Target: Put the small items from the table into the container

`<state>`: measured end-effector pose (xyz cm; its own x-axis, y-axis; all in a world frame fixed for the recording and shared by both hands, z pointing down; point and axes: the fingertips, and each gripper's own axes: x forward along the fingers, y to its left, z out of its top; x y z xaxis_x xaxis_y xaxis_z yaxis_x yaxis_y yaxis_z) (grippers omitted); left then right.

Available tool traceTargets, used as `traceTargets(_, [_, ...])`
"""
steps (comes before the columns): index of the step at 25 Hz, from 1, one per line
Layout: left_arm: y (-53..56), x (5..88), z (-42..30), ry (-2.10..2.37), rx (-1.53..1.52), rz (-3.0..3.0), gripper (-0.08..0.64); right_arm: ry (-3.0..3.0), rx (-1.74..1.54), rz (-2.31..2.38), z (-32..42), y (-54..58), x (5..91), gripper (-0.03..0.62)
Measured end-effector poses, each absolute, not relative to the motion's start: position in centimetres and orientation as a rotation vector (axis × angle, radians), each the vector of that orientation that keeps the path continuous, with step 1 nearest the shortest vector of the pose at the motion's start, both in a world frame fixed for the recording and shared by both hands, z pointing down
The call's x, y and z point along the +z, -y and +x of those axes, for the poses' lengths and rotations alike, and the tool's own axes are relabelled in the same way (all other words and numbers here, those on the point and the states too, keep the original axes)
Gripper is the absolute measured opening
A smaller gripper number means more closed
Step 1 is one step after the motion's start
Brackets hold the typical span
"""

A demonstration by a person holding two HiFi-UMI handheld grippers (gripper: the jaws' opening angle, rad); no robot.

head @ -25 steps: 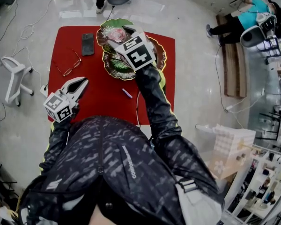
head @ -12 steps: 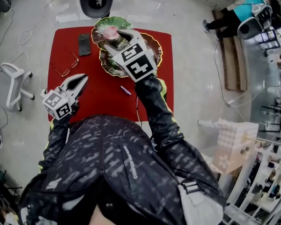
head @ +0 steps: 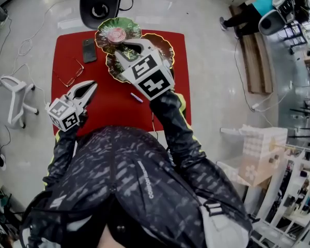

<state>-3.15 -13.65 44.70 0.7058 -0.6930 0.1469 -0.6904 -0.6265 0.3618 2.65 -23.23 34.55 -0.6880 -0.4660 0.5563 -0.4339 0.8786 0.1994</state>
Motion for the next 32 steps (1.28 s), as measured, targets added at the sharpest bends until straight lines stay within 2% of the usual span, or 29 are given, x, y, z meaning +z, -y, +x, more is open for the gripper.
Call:
traceTargets(11, [14.2, 44.2, -2.3, 1.067, -0.015, 2.545, 0.012, 2.433, -0.011, 0.615, 3.1, 19.8, 36.1, 0.080])
traceTargets(32, [14.1, 45.9, 0.6, 0.964, 0.030, 2.573, 0.014, 2.357, 0.186, 0.616, 6.6, 16.5, 43.7, 0.078])
